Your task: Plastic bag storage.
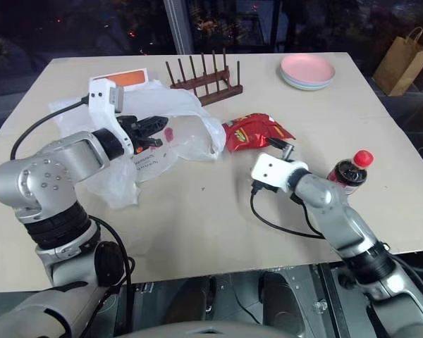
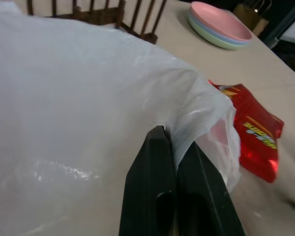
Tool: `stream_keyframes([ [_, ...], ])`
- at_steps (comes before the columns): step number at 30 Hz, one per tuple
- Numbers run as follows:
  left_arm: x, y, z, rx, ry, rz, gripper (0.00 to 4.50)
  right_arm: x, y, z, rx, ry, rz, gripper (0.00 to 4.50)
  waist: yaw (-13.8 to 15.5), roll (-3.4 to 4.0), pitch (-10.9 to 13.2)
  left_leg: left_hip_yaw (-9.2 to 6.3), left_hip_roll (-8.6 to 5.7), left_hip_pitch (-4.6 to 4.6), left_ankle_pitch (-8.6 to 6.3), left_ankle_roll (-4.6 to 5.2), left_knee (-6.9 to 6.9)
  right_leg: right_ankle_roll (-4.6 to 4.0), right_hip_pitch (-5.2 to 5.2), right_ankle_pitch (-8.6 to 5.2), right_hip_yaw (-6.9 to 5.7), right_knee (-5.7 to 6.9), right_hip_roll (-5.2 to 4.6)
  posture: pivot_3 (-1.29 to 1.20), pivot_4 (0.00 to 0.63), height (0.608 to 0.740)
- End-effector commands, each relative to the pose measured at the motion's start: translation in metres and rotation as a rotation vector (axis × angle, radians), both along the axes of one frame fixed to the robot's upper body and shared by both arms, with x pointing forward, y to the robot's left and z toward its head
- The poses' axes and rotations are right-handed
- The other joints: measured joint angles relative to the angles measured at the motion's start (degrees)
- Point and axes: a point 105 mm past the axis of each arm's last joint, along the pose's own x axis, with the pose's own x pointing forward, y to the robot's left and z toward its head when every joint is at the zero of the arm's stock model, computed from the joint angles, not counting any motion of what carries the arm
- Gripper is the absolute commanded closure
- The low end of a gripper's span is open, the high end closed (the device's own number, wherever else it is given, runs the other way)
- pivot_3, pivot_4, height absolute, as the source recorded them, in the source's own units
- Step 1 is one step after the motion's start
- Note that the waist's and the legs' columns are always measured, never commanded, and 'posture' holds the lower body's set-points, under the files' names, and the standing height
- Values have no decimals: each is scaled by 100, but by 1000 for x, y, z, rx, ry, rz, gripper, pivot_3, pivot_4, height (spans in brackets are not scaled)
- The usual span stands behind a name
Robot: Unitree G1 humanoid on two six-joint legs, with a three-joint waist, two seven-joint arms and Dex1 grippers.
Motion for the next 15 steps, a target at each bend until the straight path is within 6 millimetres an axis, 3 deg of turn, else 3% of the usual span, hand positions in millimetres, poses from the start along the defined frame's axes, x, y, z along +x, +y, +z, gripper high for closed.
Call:
stream_keyframes([
  [1, -1, 4, 13, 2, -38, 31, 4448, 26, 14, 10, -96, -137, -8, 0, -27, 0, 0, -2, -1, -1, 0, -1, 0, 0, 0, 0, -1, 0, -1, 0, 150, 740],
  [4, 1, 7, 13, 29, -42, 59, 4448, 49, 20, 11, -150, -192, -32, 0, -35, 0, 0, -4, -1, -2, 1, -2, -2, -2, 0, 1, -1, -2, -2, 0, 150, 740],
  [7, 3, 13, 12, 66, -42, 103, 4448, 59, 23, 9, -165, -195, -22, 0, -27, 0, 0, -7, -5, -4, 3, -7, -8, -3, 0, 2, -3, -6, -6, 0, 150, 740],
  [10, 6, 19, 13, 95, -57, 154, 4500, 61, 23, 11, -153, -195, -6, 724, -29, 0, 0, -8, -6, -7, 14, -26, -15, -3, 0, 2, -4, -16, -8, 0, 150, 740],
  [15, 12, 24, 14, 103, -78, 202, 4500, 53, 14, 26, -118, -218, 23, 3098, -34, 1, 0, -8, -6, -6, 13, -27, -19, -3, -2, 2, -4, -15, -9, 0, 150, 740],
])
